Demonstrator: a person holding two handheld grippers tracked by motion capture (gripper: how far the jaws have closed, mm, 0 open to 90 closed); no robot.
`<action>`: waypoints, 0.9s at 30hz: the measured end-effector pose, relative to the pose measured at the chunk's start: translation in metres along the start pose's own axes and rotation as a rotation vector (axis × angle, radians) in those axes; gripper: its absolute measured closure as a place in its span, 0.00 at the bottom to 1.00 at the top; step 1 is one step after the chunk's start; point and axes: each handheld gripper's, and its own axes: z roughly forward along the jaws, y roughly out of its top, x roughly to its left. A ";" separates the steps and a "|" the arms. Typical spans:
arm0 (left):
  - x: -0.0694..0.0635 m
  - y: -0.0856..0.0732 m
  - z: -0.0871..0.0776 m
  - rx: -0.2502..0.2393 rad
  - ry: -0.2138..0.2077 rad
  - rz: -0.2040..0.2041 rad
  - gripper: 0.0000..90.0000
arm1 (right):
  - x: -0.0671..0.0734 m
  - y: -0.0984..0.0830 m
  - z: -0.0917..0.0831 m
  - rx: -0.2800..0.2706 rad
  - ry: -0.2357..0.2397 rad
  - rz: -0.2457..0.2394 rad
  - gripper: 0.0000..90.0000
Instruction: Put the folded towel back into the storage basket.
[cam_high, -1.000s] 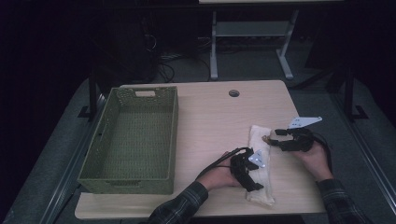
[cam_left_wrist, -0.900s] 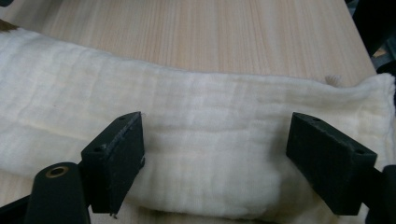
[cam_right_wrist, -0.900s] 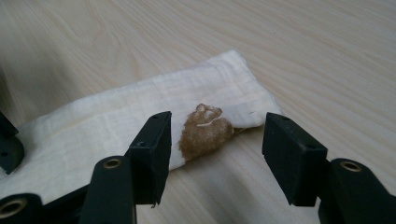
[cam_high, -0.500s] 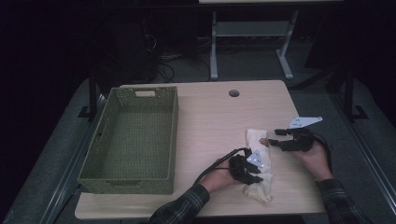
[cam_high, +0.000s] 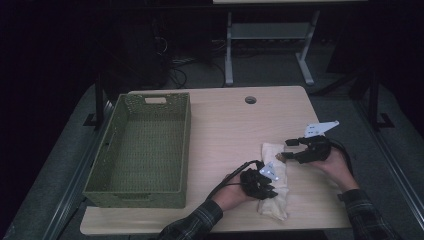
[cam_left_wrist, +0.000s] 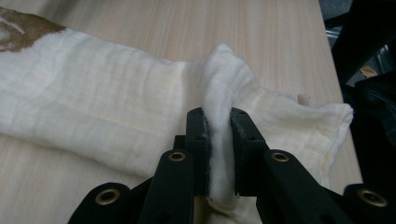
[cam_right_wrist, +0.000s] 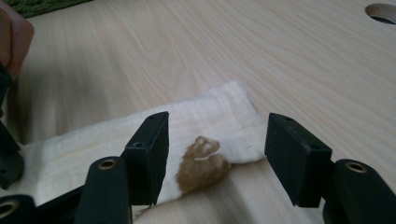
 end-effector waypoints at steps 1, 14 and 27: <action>-0.001 -0.001 -0.002 0.001 0.001 0.000 0.88 | 0.001 0.003 0.001 0.010 0.008 -0.004 0.44; -0.011 -0.012 -0.015 -0.016 0.009 -0.064 0.87 | -0.010 0.025 0.039 0.060 0.098 -0.047 0.44; -0.008 -0.013 -0.015 -0.019 0.005 -0.072 0.87 | -0.019 0.015 0.067 0.140 0.132 -0.044 0.47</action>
